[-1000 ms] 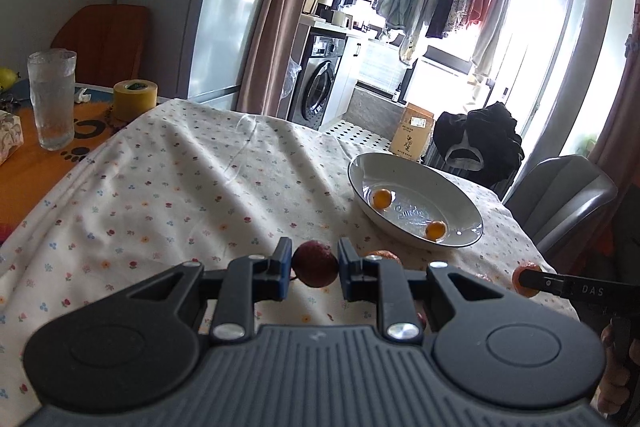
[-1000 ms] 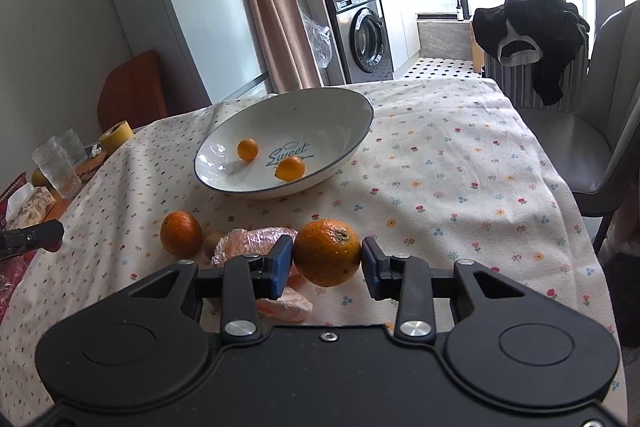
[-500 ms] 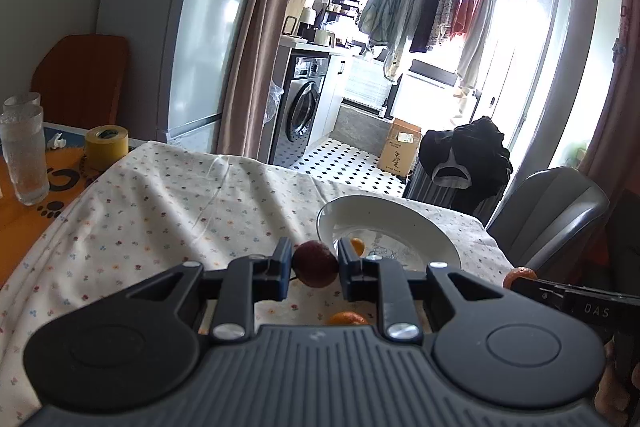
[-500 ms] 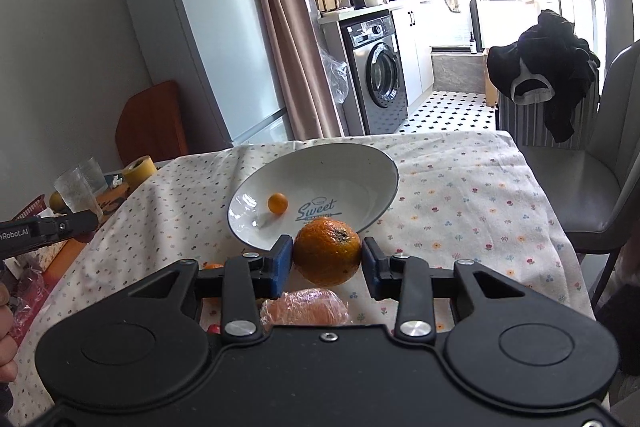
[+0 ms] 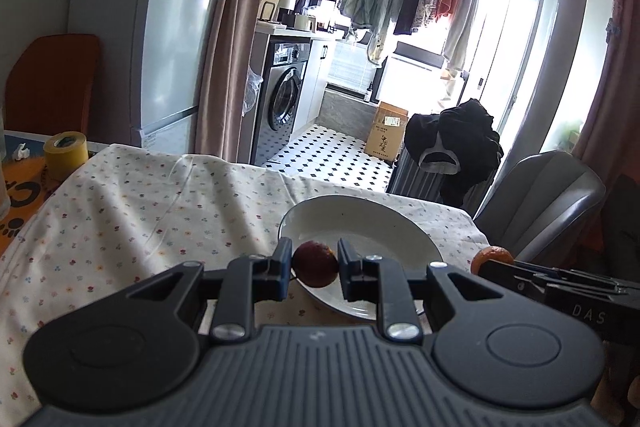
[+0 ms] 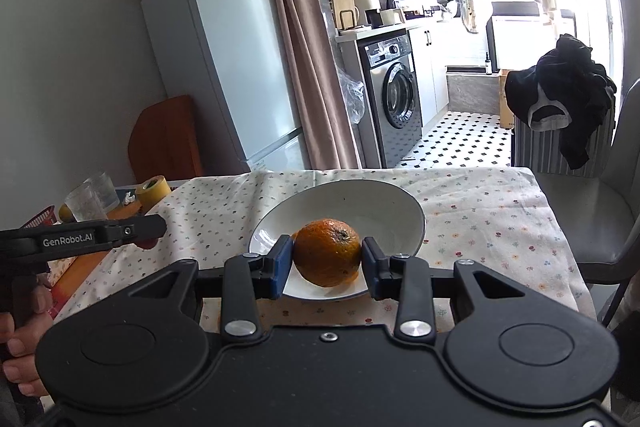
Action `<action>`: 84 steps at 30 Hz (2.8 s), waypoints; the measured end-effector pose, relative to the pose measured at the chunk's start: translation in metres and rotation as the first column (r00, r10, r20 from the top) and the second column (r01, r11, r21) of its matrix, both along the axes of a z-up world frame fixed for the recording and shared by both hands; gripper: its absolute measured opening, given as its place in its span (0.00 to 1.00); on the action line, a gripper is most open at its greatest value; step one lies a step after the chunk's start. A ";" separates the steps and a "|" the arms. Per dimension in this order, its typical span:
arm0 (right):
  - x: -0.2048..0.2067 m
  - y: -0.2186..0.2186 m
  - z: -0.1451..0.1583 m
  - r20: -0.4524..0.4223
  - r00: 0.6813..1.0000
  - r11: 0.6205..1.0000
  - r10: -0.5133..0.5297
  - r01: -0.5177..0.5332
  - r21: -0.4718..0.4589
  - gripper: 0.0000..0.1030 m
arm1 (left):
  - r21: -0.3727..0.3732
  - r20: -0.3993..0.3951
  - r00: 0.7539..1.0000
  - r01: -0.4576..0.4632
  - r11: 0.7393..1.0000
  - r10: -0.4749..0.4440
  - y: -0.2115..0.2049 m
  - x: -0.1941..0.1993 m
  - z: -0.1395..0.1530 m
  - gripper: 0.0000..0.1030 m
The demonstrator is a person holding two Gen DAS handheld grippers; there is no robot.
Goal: Organize fruits
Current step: 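Carry both fruits over the bowl and open the left tool to drop the plum, then open the right tool to drop the large orange into the bowl, then withdraw both open tools from the bowl toward the remaining fruit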
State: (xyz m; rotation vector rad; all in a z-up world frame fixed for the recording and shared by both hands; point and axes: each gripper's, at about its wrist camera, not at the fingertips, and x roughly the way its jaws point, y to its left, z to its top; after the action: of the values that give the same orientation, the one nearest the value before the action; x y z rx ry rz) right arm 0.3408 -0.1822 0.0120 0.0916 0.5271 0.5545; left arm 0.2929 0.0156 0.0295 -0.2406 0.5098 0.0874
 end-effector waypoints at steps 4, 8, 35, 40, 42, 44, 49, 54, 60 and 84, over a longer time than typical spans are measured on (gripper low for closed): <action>0.008 0.006 -0.001 -0.004 1.000 1.000 0.004 -0.004 0.003 0.34 | 0.004 -0.019 1.000 0.010 1.000 -0.010 -0.004 0.015 -0.006 0.22; 0.018 0.011 -0.008 -0.020 1.000 1.000 0.006 -0.006 0.003 0.34 | 0.003 -0.052 0.998 0.022 1.000 -0.022 -0.007 0.032 -0.017 0.22; 0.057 0.030 -0.043 -0.100 0.995 0.998 0.004 -0.010 -0.062 0.45 | -0.026 -0.108 0.993 -0.046 0.999 0.043 0.015 0.037 -0.045 0.65; 0.042 0.024 -0.028 -0.061 0.998 0.998 -0.007 0.004 -0.058 0.61 | -0.008 -0.093 0.994 -0.057 0.998 0.056 0.016 0.013 -0.039 0.82; 0.035 0.021 -0.023 -0.052 0.999 0.998 -0.015 0.012 -0.056 0.68 | 0.006 -0.093 0.993 -0.066 0.998 0.066 0.015 0.005 -0.037 0.84; 0.027 0.019 -0.020 -0.044 0.999 0.998 -0.016 0.014 -0.057 0.78 | 0.005 -0.090 0.994 -0.066 0.998 0.066 0.016 -0.003 -0.034 0.85; 0.005 0.012 -0.015 -0.025 1.000 0.998 -0.014 0.012 -0.059 0.85 | -0.030 -0.102 0.993 -0.063 0.998 0.060 0.016 -0.023 -0.031 0.89; -0.008 0.001 -0.015 -0.035 0.999 0.999 -0.019 0.017 -0.037 0.87 | -0.038 -0.103 0.992 -0.071 0.997 0.067 0.014 -0.041 -0.029 0.89; -0.028 -0.009 -0.013 -0.040 0.999 1.000 -0.011 0.010 -0.018 0.93 | -0.026 -0.074 0.994 -0.087 0.996 0.085 0.010 -0.066 -0.022 0.89; -0.096 -0.034 -0.015 -0.082 0.996 0.995 0.039 -0.032 0.093 1.00 | -0.037 -0.012 0.997 -0.079 0.996 0.079 -0.003 -0.154 -0.012 1.00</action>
State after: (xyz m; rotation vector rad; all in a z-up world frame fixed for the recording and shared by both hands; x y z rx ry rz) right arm 0.2451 -0.2160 -0.0031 0.1941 0.5858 0.6117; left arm 0.1386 0.0129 0.0173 -0.2970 0.5126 0.1562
